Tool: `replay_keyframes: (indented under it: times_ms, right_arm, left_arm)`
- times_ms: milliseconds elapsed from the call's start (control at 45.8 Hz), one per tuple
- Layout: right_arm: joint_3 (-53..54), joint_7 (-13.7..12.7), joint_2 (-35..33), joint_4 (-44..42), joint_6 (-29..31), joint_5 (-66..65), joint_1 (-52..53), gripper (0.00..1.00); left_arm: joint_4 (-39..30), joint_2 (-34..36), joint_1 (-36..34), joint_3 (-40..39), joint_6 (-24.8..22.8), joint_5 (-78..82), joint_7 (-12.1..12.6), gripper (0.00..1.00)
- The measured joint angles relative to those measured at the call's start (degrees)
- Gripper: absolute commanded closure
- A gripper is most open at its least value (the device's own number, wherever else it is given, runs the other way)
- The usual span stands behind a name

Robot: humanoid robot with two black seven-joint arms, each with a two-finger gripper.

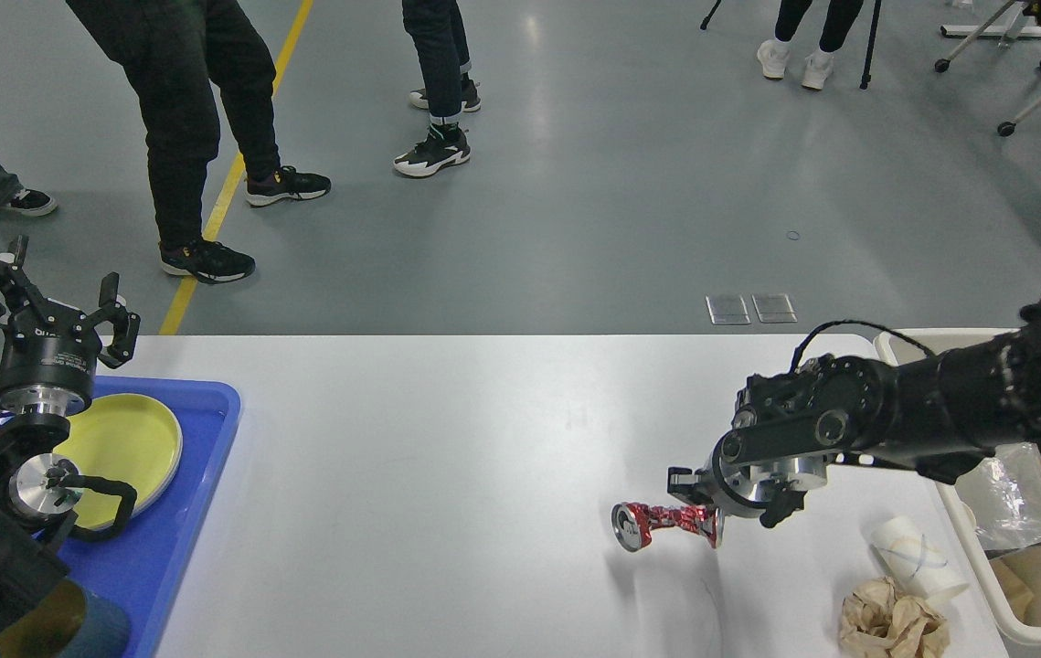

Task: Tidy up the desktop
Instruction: 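Lift the red can and drop it into the cream bin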

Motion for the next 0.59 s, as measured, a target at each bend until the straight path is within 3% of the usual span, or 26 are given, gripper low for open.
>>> replay_keyframes:
  times_ms: [219,481,590]
  right_arm:
    - [3.6,0.0,-11.0,6.1,6.3,0.4,15.1,0.91]
    - [7.3,0.2,-23.7,5.5,18.1,4.8,35.2,0.91]
    - [6.5,0.2,-26.1,5.4,20.3,5.3,39.3,0.91]
  left_arm:
    - [0.0,0.0,0.0,0.0,0.0,0.0,0.0,0.04]
    - [0.0,0.0,0.0,0.0,0.0,0.0,0.0,0.04]
    - [0.0,0.0,0.0,0.0,0.0,0.0,0.0,0.04]
